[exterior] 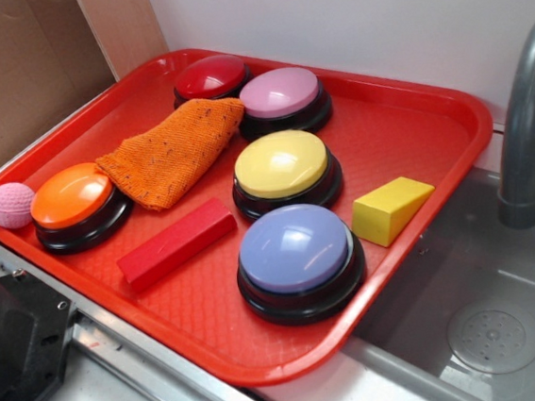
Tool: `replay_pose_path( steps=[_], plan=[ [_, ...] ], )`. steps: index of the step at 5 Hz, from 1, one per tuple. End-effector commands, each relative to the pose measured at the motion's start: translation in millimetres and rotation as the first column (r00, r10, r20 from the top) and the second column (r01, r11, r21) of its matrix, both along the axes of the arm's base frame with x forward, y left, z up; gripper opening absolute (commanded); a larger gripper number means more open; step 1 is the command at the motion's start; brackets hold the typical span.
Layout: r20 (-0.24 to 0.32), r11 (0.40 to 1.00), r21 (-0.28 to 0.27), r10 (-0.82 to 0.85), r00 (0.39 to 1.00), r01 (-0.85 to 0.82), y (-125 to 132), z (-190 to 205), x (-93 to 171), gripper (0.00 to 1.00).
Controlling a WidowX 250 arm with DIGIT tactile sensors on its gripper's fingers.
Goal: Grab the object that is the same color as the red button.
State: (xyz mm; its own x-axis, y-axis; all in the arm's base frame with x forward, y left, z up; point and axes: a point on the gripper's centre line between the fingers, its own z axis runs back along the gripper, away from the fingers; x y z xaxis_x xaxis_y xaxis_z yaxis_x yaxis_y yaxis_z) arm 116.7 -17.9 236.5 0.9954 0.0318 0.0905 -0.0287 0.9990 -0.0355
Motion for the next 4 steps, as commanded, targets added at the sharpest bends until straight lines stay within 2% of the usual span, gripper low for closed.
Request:
replay_pose_path(
  steps=[1, 2, 3, 4],
  plan=[
    [0.0, 1.0, 0.0, 0.0, 1.0, 0.0, 0, 0, 0, 1.0],
    [0.023, 0.999, -0.007, -0.04, 0.999, 0.04, -9, -30, 8, 1.0],
    [0.062, 1.0, -0.009, -0.001, 0.998, 0.002, -15, -56, 14, 1.0],
    [0.049, 0.996, 0.053, 0.071, 0.996, -0.073, -26, -104, 24, 1.0]
  ],
)
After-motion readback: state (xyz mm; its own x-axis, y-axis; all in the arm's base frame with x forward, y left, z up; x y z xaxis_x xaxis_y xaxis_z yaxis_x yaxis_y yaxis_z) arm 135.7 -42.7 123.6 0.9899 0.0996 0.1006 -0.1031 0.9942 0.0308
